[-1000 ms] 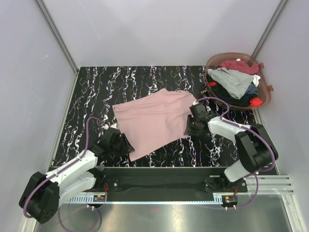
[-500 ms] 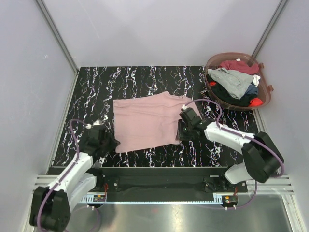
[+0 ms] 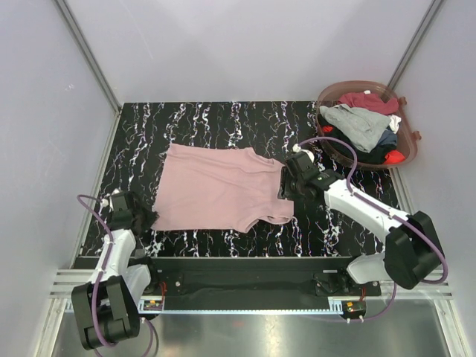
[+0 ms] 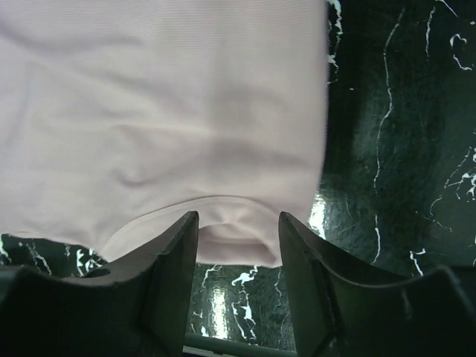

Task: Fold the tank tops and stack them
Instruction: Flatten the tank top out

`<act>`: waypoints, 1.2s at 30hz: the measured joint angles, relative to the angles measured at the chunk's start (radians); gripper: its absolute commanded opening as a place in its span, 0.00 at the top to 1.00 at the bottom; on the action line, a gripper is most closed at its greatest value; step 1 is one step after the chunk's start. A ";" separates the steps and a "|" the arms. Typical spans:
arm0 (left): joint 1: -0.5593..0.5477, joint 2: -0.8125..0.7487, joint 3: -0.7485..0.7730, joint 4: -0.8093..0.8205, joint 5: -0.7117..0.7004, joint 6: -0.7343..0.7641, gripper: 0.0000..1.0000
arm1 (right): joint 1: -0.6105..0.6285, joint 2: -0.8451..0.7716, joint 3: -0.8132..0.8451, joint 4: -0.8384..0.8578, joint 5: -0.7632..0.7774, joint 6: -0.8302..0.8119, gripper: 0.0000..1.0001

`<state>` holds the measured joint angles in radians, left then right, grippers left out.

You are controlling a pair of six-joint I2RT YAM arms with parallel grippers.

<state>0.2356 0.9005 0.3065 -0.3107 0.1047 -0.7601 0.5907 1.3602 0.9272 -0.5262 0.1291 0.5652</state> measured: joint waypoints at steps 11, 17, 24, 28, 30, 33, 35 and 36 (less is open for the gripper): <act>0.021 -0.013 0.028 0.022 -0.002 0.058 0.85 | -0.006 0.019 -0.138 0.047 -0.035 0.037 0.45; 0.021 -0.016 0.028 0.030 -0.003 0.066 0.87 | 0.001 0.016 -0.204 0.063 -0.089 0.048 0.46; 0.021 0.005 0.028 0.051 -0.005 0.072 0.91 | 0.018 0.003 -0.229 0.069 -0.097 0.069 0.53; 0.021 0.005 0.029 0.053 -0.010 0.072 0.93 | 0.018 0.004 -0.232 0.068 -0.088 0.073 0.58; 0.021 0.005 0.029 0.053 -0.011 0.072 0.94 | 0.018 0.009 -0.232 0.066 -0.078 0.075 0.62; 0.021 0.005 0.029 0.059 -0.016 0.071 0.97 | 0.019 0.039 -0.217 0.059 -0.056 0.074 0.76; 0.021 0.010 0.030 0.060 -0.021 0.071 1.00 | 0.021 0.063 -0.196 0.040 -0.016 0.077 0.83; 0.021 0.014 0.030 0.063 -0.023 0.071 1.00 | 0.023 0.070 -0.187 0.030 0.002 0.078 0.83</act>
<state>0.2565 0.9146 0.3367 -0.2478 0.0822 -0.6888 0.6136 1.4300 0.7403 -0.4961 0.1307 0.6430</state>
